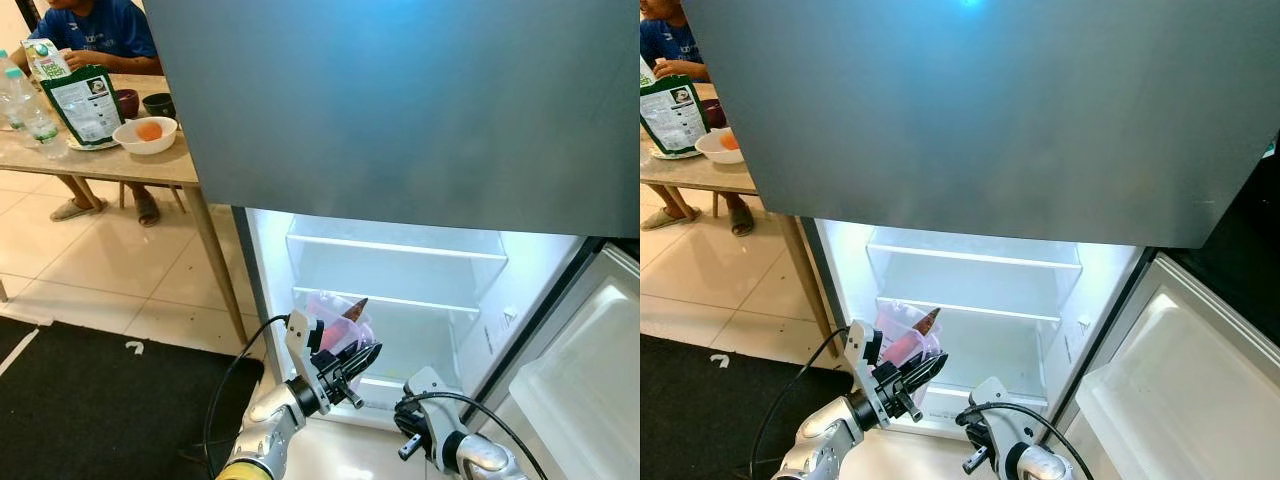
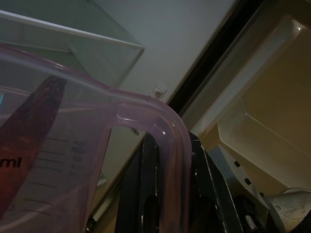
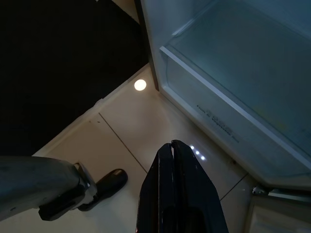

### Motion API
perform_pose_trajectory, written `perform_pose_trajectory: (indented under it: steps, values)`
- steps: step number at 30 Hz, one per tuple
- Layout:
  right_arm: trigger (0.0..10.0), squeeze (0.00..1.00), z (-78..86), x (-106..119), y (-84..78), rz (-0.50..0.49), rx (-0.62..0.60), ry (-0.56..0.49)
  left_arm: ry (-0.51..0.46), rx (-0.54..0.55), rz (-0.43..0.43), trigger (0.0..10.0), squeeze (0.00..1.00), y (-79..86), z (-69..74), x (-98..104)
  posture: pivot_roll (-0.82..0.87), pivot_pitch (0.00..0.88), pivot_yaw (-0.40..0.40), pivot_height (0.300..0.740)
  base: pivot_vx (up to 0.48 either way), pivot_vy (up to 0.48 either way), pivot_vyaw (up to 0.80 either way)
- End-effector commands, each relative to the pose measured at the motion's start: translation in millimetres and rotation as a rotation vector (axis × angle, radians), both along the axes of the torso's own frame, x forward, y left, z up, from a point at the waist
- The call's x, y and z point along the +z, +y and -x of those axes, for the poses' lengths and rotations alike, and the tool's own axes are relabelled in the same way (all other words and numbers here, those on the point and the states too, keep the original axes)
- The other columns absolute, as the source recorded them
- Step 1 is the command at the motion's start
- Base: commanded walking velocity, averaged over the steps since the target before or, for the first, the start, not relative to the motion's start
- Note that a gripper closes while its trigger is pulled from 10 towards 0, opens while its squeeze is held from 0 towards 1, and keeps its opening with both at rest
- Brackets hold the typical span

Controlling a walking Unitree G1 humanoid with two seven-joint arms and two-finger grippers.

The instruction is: Restocking fridge

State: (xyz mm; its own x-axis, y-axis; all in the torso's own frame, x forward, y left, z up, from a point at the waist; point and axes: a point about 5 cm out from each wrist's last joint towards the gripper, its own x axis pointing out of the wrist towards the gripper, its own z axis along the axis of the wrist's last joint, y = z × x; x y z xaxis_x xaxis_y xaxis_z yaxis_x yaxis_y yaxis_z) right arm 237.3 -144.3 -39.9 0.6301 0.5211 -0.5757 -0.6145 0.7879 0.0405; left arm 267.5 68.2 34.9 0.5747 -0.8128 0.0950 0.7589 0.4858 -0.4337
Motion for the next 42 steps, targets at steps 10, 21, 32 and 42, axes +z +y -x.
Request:
perform_pose_trajectory:
  steps: [10,21,32,42]
  values:
    - [10.0,0.0,6.2,-4.7,-0.1,-0.002,-0.006,0.028,-0.02,-0.021,-0.005,10.0,0.0,-2.0,3.2,-0.8,-0.04,0.03,-0.023,0.74,0.0,0.0,0.0]
    - [10.0,0.0,5.7,-4.3,0.2,-0.006,-0.004,0.026,-0.026,-0.025,-0.002,10.0,0.0,-2.7,3.6,-0.4,-0.04,0.033,-0.023,0.74,0.027,0.0,0.0]
    - [10.0,0.0,4.8,-3.6,1.4,-0.011,-0.004,0.025,-0.038,-0.03,-0.003,10.0,0.0,-3.1,4.1,0.2,-0.04,0.032,-0.024,0.74,0.202,0.0,0.0]
    - [10.0,0.0,3.6,-2.7,2.7,-0.019,-0.003,0.021,-0.046,-0.037,-0.001,10.0,0.0,-4.0,4.4,0.8,-0.04,0.032,-0.025,0.74,0.357,0.0,0.0]
